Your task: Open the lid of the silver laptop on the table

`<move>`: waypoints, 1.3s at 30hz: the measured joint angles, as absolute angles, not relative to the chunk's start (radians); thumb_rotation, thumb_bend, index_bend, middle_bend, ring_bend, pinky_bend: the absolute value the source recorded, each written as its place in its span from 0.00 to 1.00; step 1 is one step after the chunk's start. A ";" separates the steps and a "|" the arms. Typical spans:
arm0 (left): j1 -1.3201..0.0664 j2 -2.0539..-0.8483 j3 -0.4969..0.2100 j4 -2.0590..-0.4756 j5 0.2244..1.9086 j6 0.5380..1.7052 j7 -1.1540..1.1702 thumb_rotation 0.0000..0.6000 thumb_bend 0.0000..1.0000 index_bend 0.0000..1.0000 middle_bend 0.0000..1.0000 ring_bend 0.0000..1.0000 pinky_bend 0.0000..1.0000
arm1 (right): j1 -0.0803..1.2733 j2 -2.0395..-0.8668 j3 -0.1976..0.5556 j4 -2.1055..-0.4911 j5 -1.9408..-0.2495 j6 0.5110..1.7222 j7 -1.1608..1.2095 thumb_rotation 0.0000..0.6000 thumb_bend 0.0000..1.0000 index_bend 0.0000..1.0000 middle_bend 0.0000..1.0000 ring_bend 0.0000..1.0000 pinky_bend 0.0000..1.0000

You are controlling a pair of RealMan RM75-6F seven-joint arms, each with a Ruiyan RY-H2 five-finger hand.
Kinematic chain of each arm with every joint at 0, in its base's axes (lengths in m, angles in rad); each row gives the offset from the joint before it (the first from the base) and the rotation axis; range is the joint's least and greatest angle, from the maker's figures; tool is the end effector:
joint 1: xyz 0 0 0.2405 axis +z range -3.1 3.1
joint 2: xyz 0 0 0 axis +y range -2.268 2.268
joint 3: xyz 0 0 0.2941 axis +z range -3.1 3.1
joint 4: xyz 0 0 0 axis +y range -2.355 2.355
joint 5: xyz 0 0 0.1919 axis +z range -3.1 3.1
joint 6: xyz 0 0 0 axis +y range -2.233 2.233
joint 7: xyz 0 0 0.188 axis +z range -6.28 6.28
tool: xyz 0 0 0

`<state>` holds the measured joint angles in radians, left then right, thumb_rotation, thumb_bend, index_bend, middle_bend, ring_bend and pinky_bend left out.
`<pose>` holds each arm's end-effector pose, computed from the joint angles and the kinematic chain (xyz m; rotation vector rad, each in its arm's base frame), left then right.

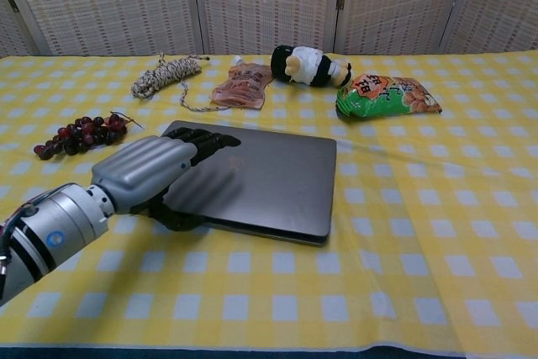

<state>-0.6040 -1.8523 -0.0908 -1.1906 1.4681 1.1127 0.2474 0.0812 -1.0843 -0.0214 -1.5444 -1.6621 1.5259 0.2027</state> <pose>-0.1650 0.3442 -0.0976 -1.9326 -0.8116 -1.0730 -0.3293 -0.2101 0.1915 1.5057 -0.9578 1.0315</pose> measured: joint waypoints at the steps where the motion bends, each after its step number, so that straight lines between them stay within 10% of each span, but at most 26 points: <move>1: -0.605 -1.859 -0.091 -1.177 1.475 1.121 0.226 1.00 0.40 0.07 0.13 0.04 0.00 | 0.081 -1.085 -0.021 -1.543 -1.663 1.527 0.205 1.00 0.47 0.00 0.00 0.00 0.00; 16: -0.640 -1.920 -0.139 -1.081 1.532 1.221 0.049 1.00 0.51 0.10 0.17 0.06 0.00 | 0.127 -1.067 -0.072 -1.557 -1.781 1.466 0.216 1.00 0.47 0.00 0.00 0.02 0.00; 39: -0.680 -1.854 -0.199 -1.209 1.470 1.197 0.136 1.00 0.51 0.09 0.17 0.04 0.00 | 0.499 -1.208 -0.049 -1.700 -1.737 0.887 0.122 1.00 0.54 0.00 0.00 0.00 0.00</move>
<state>-0.6802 -1.8539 -0.1994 -1.2089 1.4697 1.1970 0.1361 0.4989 -1.2082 -0.0488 -1.7003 -1.7375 0.8874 0.1216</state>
